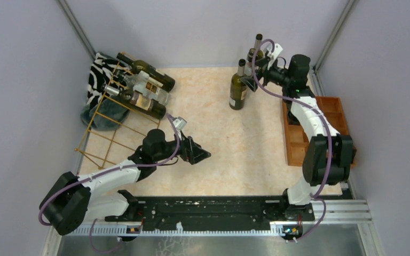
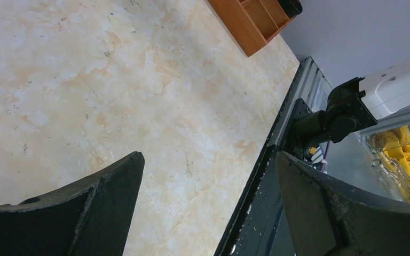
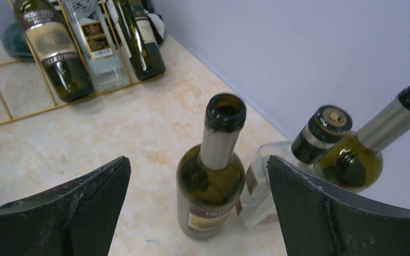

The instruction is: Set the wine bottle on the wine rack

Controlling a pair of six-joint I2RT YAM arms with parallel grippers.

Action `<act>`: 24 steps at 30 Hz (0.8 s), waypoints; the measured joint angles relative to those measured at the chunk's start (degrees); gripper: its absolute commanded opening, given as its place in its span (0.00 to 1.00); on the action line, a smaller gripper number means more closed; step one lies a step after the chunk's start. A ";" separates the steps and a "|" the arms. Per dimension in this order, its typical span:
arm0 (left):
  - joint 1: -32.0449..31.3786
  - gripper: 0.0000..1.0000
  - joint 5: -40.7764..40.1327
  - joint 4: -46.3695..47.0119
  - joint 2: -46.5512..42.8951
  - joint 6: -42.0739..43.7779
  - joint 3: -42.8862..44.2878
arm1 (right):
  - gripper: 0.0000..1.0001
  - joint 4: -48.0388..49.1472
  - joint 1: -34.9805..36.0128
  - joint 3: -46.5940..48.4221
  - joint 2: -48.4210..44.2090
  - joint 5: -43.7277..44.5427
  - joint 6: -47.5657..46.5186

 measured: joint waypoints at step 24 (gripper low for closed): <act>0.00 0.99 -1.64 -3.06 -4.61 -0.15 -1.38 | 0.08 -0.42 6.05 11.54 11.15 5.49 0.76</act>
